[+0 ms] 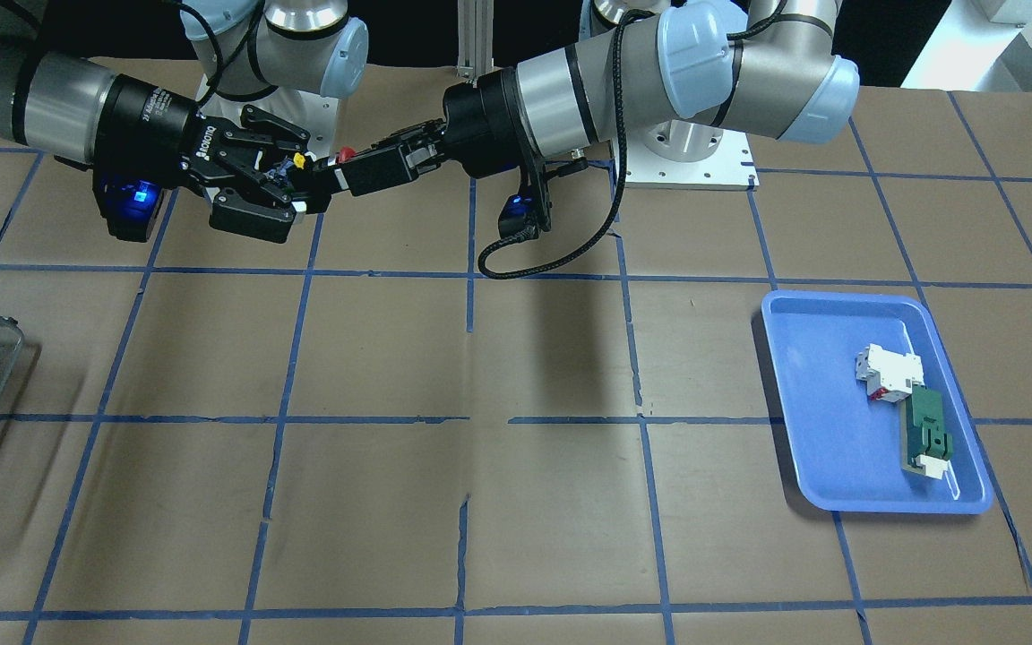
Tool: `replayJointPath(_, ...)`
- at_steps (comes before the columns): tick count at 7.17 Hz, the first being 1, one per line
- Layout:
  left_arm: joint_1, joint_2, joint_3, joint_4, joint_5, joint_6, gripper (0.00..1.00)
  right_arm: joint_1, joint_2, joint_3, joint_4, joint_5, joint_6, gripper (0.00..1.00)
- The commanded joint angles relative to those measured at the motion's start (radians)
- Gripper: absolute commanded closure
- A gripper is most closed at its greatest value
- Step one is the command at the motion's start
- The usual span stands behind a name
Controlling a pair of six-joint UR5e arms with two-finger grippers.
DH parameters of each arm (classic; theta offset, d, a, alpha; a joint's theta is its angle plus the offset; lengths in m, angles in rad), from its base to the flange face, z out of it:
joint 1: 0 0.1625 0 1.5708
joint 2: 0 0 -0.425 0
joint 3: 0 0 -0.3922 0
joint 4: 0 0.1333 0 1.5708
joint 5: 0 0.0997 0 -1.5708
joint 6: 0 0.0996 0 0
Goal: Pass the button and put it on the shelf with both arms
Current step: 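Open the left gripper and pull it back from the button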
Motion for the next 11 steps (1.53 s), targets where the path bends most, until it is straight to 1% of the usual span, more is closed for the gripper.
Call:
replayJointPath(1, 0.001, -0.002, 0.005, 0.003, -0.002, -0.02, 0.0, 0.0, 0.001, 0.001, 0.0, 0.0, 0.0, 0.86)
replayJointPath(4, 0.008, -0.002, 0.013, 0.004, -0.011, -0.032, 0.0, 0.0, 0.004, -0.002, 0.0, -0.002, 0.001, 0.89)
replayJointPath(5, 0.011, 0.0, 0.016, 0.003, -0.011, -0.033, 0.0, 0.0, 0.004, -0.004, -0.001, -0.003, 0.001, 0.98)
replayJointPath(6, 0.027, 0.005, 0.022, 0.003, -0.012, -0.033, 0.0, -0.005, 0.005, -0.005, -0.006, -0.009, 0.0, 0.99)
replayJointPath(7, 0.069, 0.015, 0.028, 0.004, -0.014, -0.033, 0.0, -0.017, 0.007, -0.007, -0.015, -0.014, -0.006, 1.0)
replayJointPath(9, 0.127, 0.02, 0.063, -0.009, 0.004, -0.017, 0.0, -0.057, 0.005, -0.037, -0.093, -0.116, -0.011, 1.0)
replayJointPath(10, 0.127, -0.001, 0.1, -0.011, 0.047, -0.009, 0.0, -0.086, 0.008, -0.06, -0.095, -0.131, -0.035, 1.0)
replayJointPath(11, 0.129, -0.024, 0.137, -0.017, 0.137, 0.014, 0.0, -0.123, 0.013, -0.08, -0.095, -0.197, -0.133, 1.0)
